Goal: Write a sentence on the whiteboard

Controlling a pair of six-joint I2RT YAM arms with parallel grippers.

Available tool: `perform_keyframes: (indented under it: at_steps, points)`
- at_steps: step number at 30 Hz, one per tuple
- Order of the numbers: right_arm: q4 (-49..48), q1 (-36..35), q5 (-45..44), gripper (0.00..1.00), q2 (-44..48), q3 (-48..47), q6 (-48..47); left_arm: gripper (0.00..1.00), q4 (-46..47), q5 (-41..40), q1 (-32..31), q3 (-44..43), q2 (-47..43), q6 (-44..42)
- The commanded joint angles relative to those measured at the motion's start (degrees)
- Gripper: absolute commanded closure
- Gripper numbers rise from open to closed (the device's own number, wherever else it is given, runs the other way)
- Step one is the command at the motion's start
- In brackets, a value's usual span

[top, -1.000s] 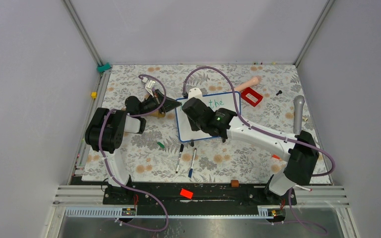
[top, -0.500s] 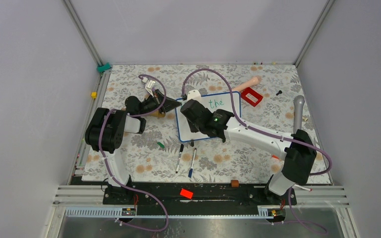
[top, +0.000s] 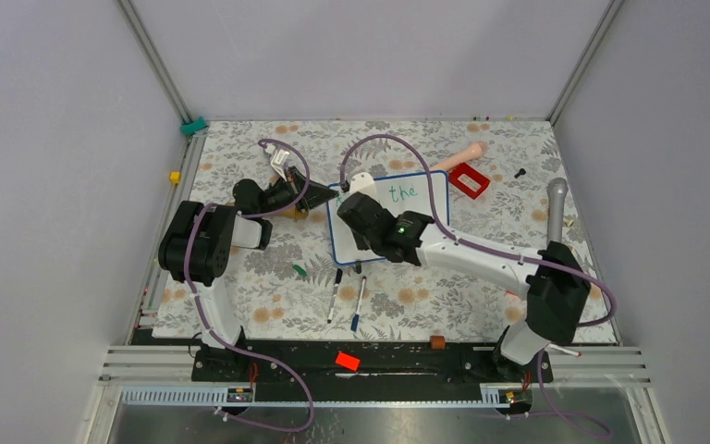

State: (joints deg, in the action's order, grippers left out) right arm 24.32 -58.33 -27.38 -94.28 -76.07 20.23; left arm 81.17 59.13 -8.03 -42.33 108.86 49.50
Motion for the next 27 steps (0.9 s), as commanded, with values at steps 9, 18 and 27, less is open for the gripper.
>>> perform_keyframes:
  at_steps: [9, 18, 27]
  points:
    - [-15.13, -0.56, -1.1, 1.0, 10.6, 11.87, -1.85, 1.0, 3.54, -0.24, -0.13, -1.19, 0.04, -4.14]
    - [-13.38, -0.56, -1.67, 1.0, 8.09, 9.08, -2.48, 1.0, 3.56, -0.25, -0.14, -1.2, 0.09, -4.01]
    - [-11.83, -0.52, -2.98, 1.0, 6.32, 7.45, -2.36, 1.0, 3.56, -0.24, -0.14, -1.27, 0.16, -3.89]
